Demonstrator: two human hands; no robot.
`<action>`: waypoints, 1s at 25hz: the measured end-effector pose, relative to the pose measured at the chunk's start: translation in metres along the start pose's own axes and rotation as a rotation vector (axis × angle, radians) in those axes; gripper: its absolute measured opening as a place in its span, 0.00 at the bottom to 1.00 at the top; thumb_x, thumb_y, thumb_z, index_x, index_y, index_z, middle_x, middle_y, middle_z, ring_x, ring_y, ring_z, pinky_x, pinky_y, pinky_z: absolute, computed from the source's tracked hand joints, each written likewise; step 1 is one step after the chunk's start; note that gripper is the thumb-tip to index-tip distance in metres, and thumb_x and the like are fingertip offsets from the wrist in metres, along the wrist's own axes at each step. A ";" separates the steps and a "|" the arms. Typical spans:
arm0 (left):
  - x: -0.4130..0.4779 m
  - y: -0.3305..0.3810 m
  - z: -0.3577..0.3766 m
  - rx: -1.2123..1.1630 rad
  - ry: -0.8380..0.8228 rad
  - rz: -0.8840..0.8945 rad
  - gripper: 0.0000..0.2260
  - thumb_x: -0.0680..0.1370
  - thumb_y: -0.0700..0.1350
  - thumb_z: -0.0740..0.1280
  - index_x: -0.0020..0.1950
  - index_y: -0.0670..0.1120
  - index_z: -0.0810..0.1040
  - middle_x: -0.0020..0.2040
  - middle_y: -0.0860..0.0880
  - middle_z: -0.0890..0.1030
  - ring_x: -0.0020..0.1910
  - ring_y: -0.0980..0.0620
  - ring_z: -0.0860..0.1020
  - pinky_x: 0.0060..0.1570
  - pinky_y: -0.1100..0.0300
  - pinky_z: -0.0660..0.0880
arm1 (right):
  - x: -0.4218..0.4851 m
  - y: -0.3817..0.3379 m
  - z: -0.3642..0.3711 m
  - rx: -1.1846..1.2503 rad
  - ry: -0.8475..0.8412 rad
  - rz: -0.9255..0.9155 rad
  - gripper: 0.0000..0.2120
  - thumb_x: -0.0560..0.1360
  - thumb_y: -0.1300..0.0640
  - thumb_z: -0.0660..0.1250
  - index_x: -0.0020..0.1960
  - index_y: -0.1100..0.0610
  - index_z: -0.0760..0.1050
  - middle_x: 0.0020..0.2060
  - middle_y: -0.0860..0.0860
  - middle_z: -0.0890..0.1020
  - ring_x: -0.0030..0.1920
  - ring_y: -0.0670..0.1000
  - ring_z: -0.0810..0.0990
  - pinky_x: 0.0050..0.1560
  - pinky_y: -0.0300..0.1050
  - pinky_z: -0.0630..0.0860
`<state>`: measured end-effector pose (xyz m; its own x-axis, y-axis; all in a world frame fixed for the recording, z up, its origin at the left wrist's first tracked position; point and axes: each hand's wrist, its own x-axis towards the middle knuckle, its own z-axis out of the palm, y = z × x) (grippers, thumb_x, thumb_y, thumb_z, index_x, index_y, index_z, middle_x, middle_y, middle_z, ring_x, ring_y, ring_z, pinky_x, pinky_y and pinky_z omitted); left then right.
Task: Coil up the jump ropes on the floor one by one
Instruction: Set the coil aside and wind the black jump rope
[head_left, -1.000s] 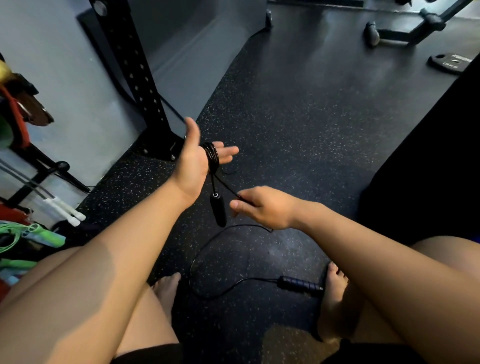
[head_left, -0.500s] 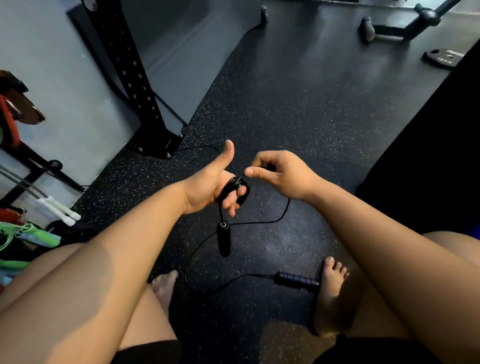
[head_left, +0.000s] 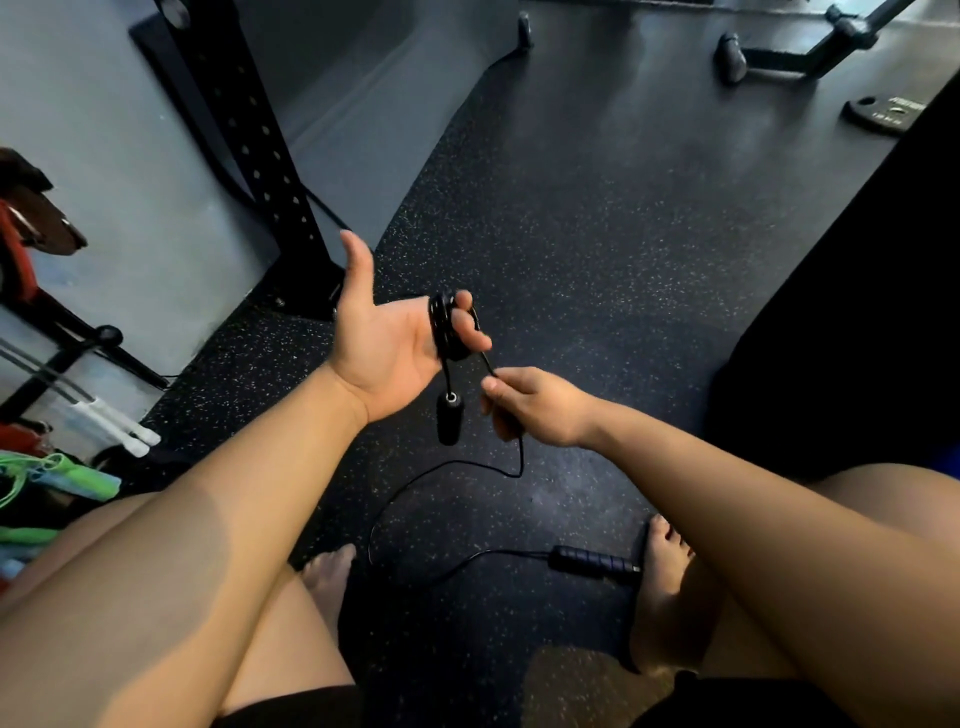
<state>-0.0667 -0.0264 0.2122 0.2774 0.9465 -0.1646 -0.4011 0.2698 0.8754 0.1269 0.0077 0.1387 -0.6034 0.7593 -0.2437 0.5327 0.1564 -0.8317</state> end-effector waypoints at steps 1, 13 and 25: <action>0.001 0.001 -0.002 -0.028 0.035 0.045 0.52 0.69 0.82 0.38 0.56 0.38 0.77 0.43 0.43 0.81 0.50 0.42 0.81 0.63 0.50 0.74 | 0.000 -0.002 0.000 -0.052 -0.031 0.008 0.17 0.85 0.48 0.55 0.47 0.57 0.76 0.34 0.53 0.80 0.35 0.50 0.77 0.42 0.48 0.75; 0.018 -0.019 -0.008 0.531 0.164 -0.094 0.54 0.67 0.81 0.37 0.56 0.42 0.84 0.56 0.41 0.86 0.62 0.47 0.81 0.78 0.43 0.56 | -0.015 -0.055 -0.021 -0.622 0.111 -0.386 0.17 0.83 0.46 0.60 0.47 0.56 0.81 0.36 0.51 0.82 0.35 0.53 0.79 0.41 0.53 0.77; 0.003 -0.007 0.011 0.556 -0.185 -0.316 0.53 0.69 0.78 0.28 0.36 0.41 0.80 0.29 0.45 0.77 0.38 0.41 0.81 0.70 0.40 0.69 | -0.009 -0.024 -0.061 -0.414 0.387 -0.456 0.19 0.75 0.37 0.68 0.41 0.53 0.76 0.32 0.47 0.78 0.33 0.47 0.74 0.34 0.48 0.73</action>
<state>-0.0534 -0.0271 0.2101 0.4730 0.7776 -0.4142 0.2204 0.3507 0.9102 0.1556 0.0360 0.1916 -0.6068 0.7185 0.3398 0.5056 0.6789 -0.5324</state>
